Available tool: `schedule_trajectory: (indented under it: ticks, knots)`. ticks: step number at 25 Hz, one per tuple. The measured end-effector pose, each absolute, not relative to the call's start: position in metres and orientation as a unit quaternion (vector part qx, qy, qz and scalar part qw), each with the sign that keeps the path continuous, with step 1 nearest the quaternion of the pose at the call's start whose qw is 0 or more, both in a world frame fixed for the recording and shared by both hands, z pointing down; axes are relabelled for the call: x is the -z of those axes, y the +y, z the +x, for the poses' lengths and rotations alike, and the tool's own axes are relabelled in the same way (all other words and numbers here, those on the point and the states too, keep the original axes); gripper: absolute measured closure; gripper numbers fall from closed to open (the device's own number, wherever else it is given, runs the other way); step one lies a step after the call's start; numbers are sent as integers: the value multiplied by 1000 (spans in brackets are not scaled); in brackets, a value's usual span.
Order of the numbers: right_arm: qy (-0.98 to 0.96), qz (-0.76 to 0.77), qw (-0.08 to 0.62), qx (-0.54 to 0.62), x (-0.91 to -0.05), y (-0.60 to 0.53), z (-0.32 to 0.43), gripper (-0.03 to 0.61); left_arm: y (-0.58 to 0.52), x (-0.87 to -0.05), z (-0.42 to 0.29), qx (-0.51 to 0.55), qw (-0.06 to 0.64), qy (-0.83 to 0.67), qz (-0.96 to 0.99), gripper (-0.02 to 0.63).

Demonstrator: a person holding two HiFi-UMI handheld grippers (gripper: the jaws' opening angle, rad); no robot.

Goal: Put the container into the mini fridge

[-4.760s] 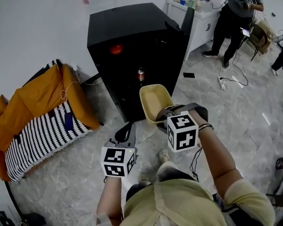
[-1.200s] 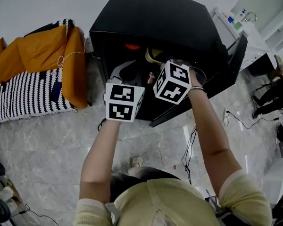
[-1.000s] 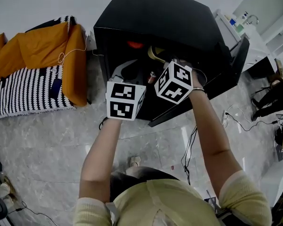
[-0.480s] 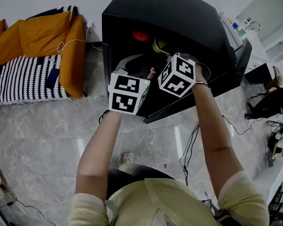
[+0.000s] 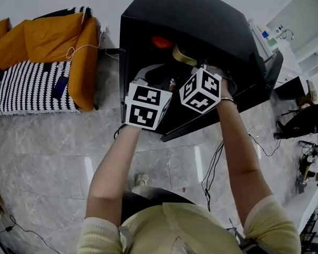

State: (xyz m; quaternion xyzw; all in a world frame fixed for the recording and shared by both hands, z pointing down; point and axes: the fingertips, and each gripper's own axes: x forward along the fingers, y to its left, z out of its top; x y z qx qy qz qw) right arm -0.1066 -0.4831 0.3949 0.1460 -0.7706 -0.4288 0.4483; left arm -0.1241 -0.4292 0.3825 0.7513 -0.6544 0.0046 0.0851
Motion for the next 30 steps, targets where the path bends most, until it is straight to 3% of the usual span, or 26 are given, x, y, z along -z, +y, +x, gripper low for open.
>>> schedule_trajectory:
  ticks: [3, 24, 30]
  knots:
    - [-782, 154, 433, 422, -391, -480, -107, 448, -427, -382, -127, -1, 82, -659, 748, 591]
    - [-790, 276, 358, 414, -367, -475, -103, 448, -406, -372, -132, 2, 68, -654, 753, 589]
    - [-834, 328, 295, 330, -356, -447, -86, 493, -384, -371, -133, 0, 78, -649, 757, 589]
